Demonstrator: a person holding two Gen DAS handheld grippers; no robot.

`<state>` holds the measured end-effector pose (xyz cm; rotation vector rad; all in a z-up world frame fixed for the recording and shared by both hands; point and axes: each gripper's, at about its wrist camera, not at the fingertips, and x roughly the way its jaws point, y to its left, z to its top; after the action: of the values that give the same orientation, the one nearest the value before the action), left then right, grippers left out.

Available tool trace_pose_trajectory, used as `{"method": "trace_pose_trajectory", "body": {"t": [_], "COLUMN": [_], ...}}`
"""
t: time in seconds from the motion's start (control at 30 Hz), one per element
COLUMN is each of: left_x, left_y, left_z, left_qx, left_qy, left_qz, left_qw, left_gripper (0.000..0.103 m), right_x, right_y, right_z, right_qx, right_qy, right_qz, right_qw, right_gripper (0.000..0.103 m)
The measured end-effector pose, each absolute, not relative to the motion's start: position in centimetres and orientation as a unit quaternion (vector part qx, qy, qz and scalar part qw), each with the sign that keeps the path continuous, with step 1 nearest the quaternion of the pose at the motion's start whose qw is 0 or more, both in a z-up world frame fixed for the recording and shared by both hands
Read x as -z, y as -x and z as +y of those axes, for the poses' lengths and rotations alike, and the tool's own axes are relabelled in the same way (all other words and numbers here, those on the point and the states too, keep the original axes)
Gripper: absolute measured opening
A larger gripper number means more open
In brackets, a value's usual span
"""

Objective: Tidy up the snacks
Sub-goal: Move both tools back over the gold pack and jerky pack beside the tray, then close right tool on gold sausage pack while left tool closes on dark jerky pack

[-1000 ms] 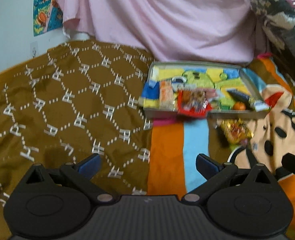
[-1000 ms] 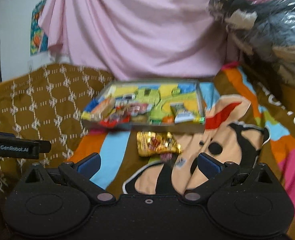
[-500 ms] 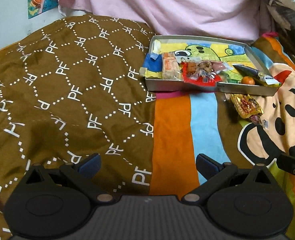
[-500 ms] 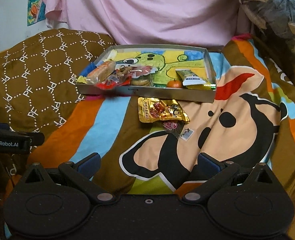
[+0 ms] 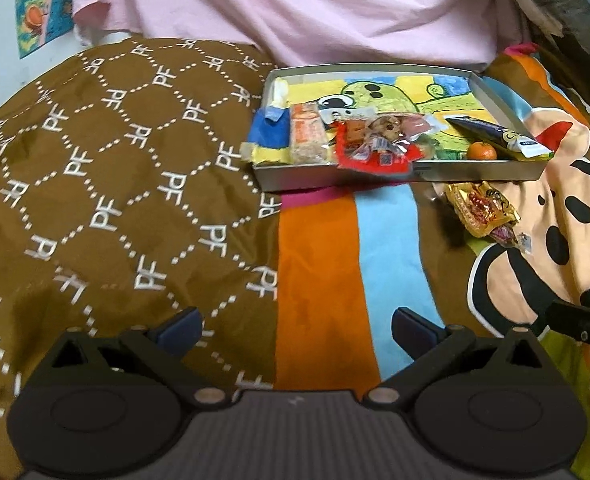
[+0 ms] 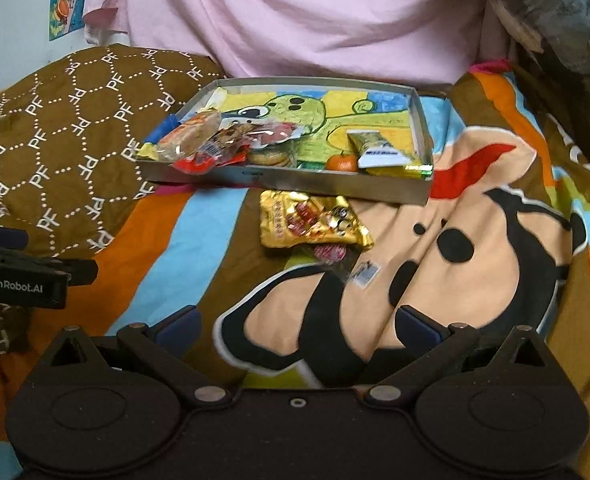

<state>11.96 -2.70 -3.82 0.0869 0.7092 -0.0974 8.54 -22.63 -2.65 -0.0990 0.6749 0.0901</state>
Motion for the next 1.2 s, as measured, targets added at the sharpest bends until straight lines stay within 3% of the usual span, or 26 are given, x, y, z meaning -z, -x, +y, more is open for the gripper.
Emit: {"method": "trace_pose_trajectory", "body": {"t": [0.67,0.97,1.07,1.2], "left_x": [4.1,5.3,5.5,5.1], "left_y": [-18.7,-19.6,-19.6,-19.3], "left_z": [-6.0,-6.0,-6.0,-6.1], "left_qx": [0.085,0.084,0.087,0.095], "left_qy": [-0.037,-0.032,-0.027,-0.019], "left_qz": [0.334,0.349,0.353,0.352], "left_qw": [0.938,0.933,0.931,0.931], "left_gripper": [0.103,0.103,0.103,0.103], "right_x": [5.9,8.4,8.2,7.8], "right_y": [-18.0,-20.7,-20.5,-19.6], "right_z": [-26.1,-25.3,-25.2,-24.4], "right_qx": [-0.095,-0.127,-0.142,-0.194], "right_qy": [0.072,0.114,0.104,0.092], "right_qz": [0.342,0.372,0.376,0.390], "right_qw": [0.932,0.912,0.910,0.896], "right_gripper": [0.101,0.084,0.070,0.069]}}
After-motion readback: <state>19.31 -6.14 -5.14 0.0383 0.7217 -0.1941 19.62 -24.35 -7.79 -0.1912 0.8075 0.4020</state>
